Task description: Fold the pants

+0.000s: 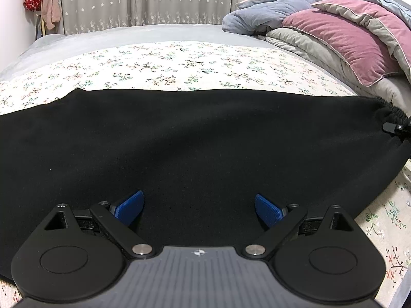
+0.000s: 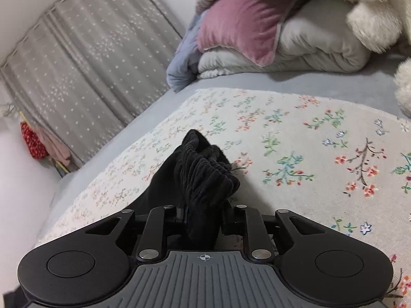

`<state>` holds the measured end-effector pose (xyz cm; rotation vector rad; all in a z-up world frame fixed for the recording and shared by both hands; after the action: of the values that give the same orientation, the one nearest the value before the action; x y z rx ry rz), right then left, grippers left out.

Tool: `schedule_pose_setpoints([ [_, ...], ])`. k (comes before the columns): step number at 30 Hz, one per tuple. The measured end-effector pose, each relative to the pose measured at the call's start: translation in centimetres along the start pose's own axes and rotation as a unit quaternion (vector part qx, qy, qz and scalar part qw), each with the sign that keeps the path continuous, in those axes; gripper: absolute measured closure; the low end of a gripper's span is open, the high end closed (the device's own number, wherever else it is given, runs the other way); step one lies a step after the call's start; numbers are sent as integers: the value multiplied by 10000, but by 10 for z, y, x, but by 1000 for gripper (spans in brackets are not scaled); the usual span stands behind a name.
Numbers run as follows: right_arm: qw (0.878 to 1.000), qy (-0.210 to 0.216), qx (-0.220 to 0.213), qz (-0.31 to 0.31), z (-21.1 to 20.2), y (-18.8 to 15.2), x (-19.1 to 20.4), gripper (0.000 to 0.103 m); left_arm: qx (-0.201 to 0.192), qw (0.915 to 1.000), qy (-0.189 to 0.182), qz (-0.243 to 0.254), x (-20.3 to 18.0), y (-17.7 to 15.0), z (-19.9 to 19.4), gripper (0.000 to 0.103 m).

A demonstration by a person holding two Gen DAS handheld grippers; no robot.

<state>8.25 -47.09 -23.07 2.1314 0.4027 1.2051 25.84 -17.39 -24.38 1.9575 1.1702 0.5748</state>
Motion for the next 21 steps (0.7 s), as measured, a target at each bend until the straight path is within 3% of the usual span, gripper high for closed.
schedule_pose_setpoints([
  [4,9998,-183,110,60,6,-3,-6,86,-7,10000,43,-12,3,0,0,9],
  [17,9965,-207,-558,-587,-15,27,15,90,64,9981,-151,-591,24,3,-13,9],
  [21,9852,-323,-767,-1501,-17,20,39,90,126,9955,-293,-887,25,6,-16,9],
])
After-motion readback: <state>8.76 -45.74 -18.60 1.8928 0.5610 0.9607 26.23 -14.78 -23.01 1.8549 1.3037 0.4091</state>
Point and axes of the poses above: each gripper's, at about its wrist camera, not at the fingertips, and z roughly the way its jaws point, x to its left, y to its top, the point moved 6 cm from there along z, roughly the way its jaws point, and after that the axes turned 7 degrees about -x, right-handed, at the moved point
